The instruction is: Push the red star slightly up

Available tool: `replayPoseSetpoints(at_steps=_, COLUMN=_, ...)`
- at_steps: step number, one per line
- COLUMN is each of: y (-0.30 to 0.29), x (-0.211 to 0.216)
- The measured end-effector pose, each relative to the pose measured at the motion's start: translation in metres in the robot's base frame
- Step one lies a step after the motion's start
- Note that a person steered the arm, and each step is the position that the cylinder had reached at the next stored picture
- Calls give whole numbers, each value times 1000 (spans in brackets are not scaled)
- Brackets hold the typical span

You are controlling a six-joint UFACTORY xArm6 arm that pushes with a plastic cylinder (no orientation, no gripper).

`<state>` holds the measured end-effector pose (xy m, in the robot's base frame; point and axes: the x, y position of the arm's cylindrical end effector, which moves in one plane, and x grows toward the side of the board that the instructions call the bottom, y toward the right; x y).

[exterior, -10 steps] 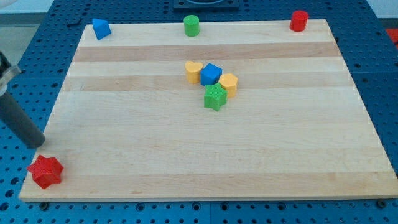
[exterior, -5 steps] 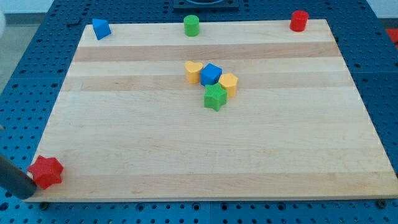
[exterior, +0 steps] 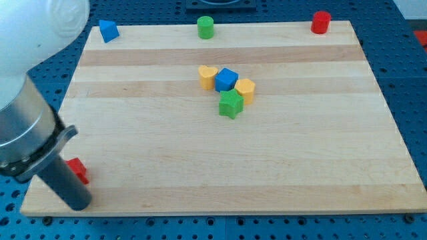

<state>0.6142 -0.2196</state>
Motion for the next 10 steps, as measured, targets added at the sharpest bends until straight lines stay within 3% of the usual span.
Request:
replayPoseSetpoints(at_steps=2, y=-61, x=-13)
replayPoseSetpoints(at_steps=3, y=-61, x=-31)
replayPoseSetpoints(at_steps=8, y=59, x=-41)
replayPoseSetpoints(at_steps=10, y=73, x=-26)
